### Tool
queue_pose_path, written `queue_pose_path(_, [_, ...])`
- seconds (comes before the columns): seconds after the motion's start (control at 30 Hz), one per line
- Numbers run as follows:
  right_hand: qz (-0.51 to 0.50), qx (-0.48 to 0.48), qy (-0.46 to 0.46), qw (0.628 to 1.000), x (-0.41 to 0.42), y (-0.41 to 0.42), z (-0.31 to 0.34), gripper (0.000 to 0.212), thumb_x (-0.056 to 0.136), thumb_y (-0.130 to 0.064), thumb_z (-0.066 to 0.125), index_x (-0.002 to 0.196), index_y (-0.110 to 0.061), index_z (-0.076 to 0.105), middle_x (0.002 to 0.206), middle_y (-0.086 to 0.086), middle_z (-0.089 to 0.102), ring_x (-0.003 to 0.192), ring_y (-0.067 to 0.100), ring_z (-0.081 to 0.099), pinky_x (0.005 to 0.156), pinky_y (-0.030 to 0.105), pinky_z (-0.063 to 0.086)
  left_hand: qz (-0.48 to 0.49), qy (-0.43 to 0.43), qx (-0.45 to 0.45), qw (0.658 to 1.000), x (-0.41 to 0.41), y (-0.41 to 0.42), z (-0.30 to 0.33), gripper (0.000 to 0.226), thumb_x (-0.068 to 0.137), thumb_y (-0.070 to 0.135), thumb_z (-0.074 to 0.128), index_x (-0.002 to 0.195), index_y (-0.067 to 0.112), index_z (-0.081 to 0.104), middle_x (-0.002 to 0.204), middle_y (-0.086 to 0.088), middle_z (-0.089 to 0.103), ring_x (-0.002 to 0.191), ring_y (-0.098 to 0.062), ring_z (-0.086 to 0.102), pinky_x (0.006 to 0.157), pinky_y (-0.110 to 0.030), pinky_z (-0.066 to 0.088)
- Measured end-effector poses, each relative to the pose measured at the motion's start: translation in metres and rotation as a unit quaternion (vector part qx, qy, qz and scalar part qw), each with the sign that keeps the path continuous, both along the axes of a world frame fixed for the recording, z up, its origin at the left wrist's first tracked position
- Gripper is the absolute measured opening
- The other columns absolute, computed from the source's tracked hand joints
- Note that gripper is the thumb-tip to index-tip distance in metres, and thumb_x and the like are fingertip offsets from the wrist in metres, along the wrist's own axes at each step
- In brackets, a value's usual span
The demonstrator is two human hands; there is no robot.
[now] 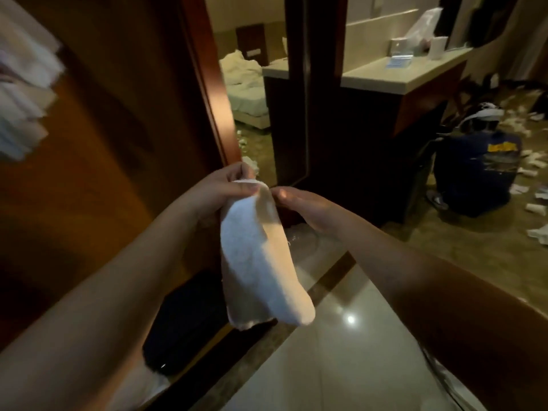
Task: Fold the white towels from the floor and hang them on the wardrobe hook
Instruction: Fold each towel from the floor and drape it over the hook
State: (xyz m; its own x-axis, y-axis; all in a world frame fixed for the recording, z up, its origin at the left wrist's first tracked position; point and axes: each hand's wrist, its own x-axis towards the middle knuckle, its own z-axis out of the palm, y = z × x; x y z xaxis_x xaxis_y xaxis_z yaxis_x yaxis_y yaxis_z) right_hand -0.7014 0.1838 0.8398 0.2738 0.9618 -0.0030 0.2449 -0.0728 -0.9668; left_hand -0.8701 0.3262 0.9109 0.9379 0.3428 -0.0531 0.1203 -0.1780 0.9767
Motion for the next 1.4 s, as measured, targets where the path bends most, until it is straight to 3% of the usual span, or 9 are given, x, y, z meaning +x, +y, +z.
queue_pose_path(0.13, [0.03, -0.042, 0.051, 0.997, -0.098, 0.02, -0.01, 0.028, 0.091, -0.051, 0.064, 0.103, -0.025, 0.066, 0.087, -0.017, 0.075, 0.086, 0.003, 0.068, 0.069, 0.014, 0.05, 0.032, 0.01, 0.007, 0.999, -0.098, 0.018, 0.014, 0.02, 0.076, 0.021, 0.071, 0.092, 0.032, 0.068, 0.103, -0.002, 0.063, 0.085, -0.022, 0.065, 0.064, -0.033, 0.055])
queue_pose_path(0.27, [0.046, -0.025, 0.131, 0.99, -0.188, 0.041, -0.017, 0.046, 0.082, -0.054, 0.062, 0.112, -0.021, 0.072, 0.116, -0.001, 0.074, 0.114, 0.019, 0.066, 0.101, 0.035, 0.048, -0.001, 0.036, 0.025, 0.999, -0.191, 0.026, 0.025, 0.047, 0.071, 0.03, 0.078, 0.116, 0.037, 0.067, 0.122, -0.007, 0.059, 0.098, -0.025, 0.067, 0.071, -0.033, 0.056])
queue_pose_path(0.4, [0.086, -0.017, 0.149, 0.985, -0.267, 0.054, 0.009, 0.029, 0.082, -0.063, 0.057, 0.094, -0.048, 0.08, 0.11, -0.015, 0.076, 0.108, 0.004, 0.068, 0.099, 0.031, 0.044, -0.016, 0.055, 0.043, 0.997, -0.261, 0.025, 0.038, 0.054, 0.076, 0.028, 0.079, 0.125, 0.042, 0.064, 0.126, -0.009, 0.058, 0.101, -0.027, 0.07, 0.075, -0.033, 0.058])
queue_pose_path(0.53, [0.087, -0.014, 0.158, 0.984, -0.306, 0.054, 0.021, 0.04, 0.074, -0.062, 0.071, 0.1, -0.034, 0.082, 0.113, -0.004, 0.076, 0.111, 0.014, 0.069, 0.104, 0.037, 0.045, -0.003, 0.044, 0.062, 0.997, -0.32, 0.028, 0.058, 0.05, 0.08, 0.023, 0.076, 0.125, 0.041, 0.065, 0.118, -0.003, 0.065, 0.1, -0.023, 0.071, 0.077, -0.032, 0.059])
queue_pose_path(0.8, [0.158, -0.202, -0.161, 0.953, -0.327, 0.043, 0.013, 0.038, 0.064, -0.073, 0.075, 0.085, -0.042, 0.078, 0.096, -0.021, 0.076, 0.089, -0.001, 0.072, 0.09, 0.03, 0.053, 0.22, -0.098, 0.043, 0.97, -0.409, 0.038, 0.09, 0.037, 0.087, 0.007, 0.068, 0.108, 0.036, 0.074, 0.123, 0.006, 0.062, 0.098, -0.013, 0.069, 0.07, -0.023, 0.056])
queue_pose_path(0.93, [0.133, -0.183, -0.205, 0.952, -0.325, 0.034, 0.014, 0.024, 0.09, -0.061, 0.066, 0.093, -0.038, 0.072, 0.092, -0.017, 0.073, 0.078, -0.005, 0.069, 0.069, 0.014, 0.051, 0.303, -0.146, -0.019, 0.942, -0.441, 0.044, 0.093, 0.031, 0.089, 0.006, 0.066, 0.103, 0.031, 0.076, 0.118, -0.002, 0.066, 0.091, -0.019, 0.072, 0.064, -0.028, 0.059])
queue_pose_path(1.13, [0.087, -0.028, -0.043, 0.995, -0.358, 0.046, 0.069, 0.041, 0.096, -0.047, 0.062, 0.119, -0.015, 0.071, 0.116, 0.003, 0.075, 0.102, 0.017, 0.072, 0.085, 0.029, 0.058, 0.395, -0.131, -0.007, 0.909, -0.448, 0.048, 0.059, 0.02, 0.093, 0.007, 0.063, 0.104, 0.022, 0.069, 0.099, -0.006, 0.07, 0.074, -0.017, 0.07, 0.058, -0.024, 0.054])
queue_pose_path(1.27, [0.056, 0.07, 0.1, 0.991, -0.386, 0.063, 0.114, 0.042, 0.101, -0.036, 0.059, 0.117, 0.002, 0.066, 0.105, 0.01, 0.075, 0.095, 0.022, 0.071, 0.085, 0.035, 0.055, 0.41, -0.087, -0.005, 0.908, -0.433, 0.039, 0.042, 0.015, 0.091, 0.013, 0.068, 0.095, 0.026, 0.074, 0.098, -0.009, 0.076, 0.077, -0.02, 0.074, 0.058, -0.028, 0.055])
queue_pose_path(1.4, [-0.027, 0.112, 0.124, 0.986, -0.403, 0.078, 0.157, 0.047, 0.094, -0.053, 0.065, 0.129, -0.021, 0.065, 0.129, 0.004, 0.067, 0.126, 0.024, 0.057, 0.108, 0.043, 0.045, 0.398, -0.032, 0.074, 0.914, -0.412, 0.008, 0.042, 0.03, 0.098, 0.057, 0.051, 0.092, 0.039, 0.074, 0.106, 0.007, 0.071, 0.099, -0.016, 0.065, 0.083, -0.037, 0.05])
